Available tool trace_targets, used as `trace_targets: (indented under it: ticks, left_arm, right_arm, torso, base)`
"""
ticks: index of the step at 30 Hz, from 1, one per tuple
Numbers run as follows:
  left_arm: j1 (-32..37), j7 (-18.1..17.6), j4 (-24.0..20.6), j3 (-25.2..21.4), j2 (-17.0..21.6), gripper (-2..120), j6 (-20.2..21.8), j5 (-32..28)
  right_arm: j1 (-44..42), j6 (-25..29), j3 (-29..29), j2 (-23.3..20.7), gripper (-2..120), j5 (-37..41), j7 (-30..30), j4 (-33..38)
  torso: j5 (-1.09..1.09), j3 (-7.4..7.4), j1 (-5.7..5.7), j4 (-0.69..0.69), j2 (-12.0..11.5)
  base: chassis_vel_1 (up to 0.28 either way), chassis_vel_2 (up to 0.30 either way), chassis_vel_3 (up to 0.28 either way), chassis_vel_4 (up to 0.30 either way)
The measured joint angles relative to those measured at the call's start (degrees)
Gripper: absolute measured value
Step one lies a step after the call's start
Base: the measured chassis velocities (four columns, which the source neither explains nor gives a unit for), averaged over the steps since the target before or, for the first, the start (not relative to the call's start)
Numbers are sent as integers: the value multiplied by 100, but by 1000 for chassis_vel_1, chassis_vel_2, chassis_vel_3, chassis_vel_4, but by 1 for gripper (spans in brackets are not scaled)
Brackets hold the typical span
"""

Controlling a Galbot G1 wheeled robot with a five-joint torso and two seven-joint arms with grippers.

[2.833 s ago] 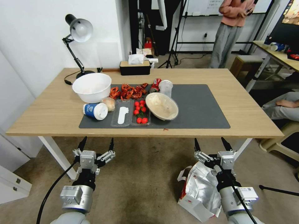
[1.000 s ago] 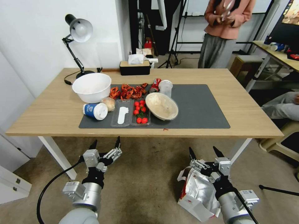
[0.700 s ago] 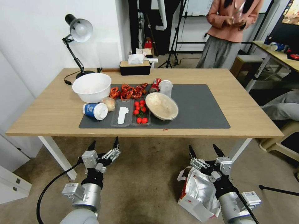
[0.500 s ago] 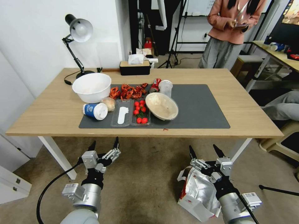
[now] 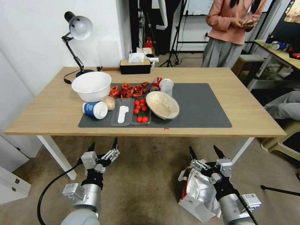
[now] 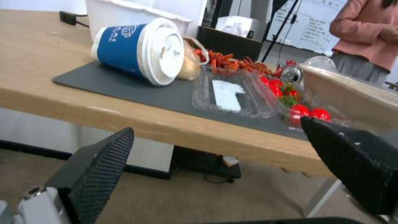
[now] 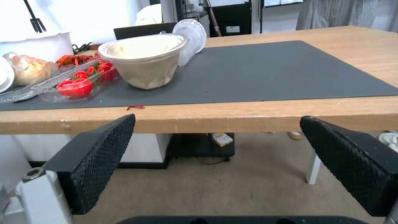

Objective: Pick up the food delivery bag from the floor and place it on the table.

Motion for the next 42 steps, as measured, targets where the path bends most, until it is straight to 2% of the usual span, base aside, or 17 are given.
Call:
trace_targets:
  ticks: [13, 19, 25, 42]
  left_arm:
    - [-15, -12, 23, -34, 87, 100, -48, -46]
    - [-26, -11, 23, -32, 65, 100, -39, -46]
    - [-11, -25, 69, -15, 89, 100, -52, -32]
    - [-3, -21, 66, -12, 101, 100, -55, -23]
  right_arm:
    - [13, 17, -2, 75, 100, -15, -72, -14]
    - [2, 26, -3, 75, 100, -33, -78, -14]
    - [-1, 26, 5, 78, 100, -81, -71, -10]
    - [18, 17, 12, 55, 100, -49, -118, -15]
  torso:
    - [0, -223, -178, 0, -399]
    - [0, -282, -225, 0, -506]
    - [0, -412, -324, 0, -734]
    - [0, -637, -489, 0, -1125]
  base:
    - [0, 0, 0, 0]
    - [0, 0, 0, 0]
    - [0, 0, 0, 0]
    - [0, 0, 0, 0]
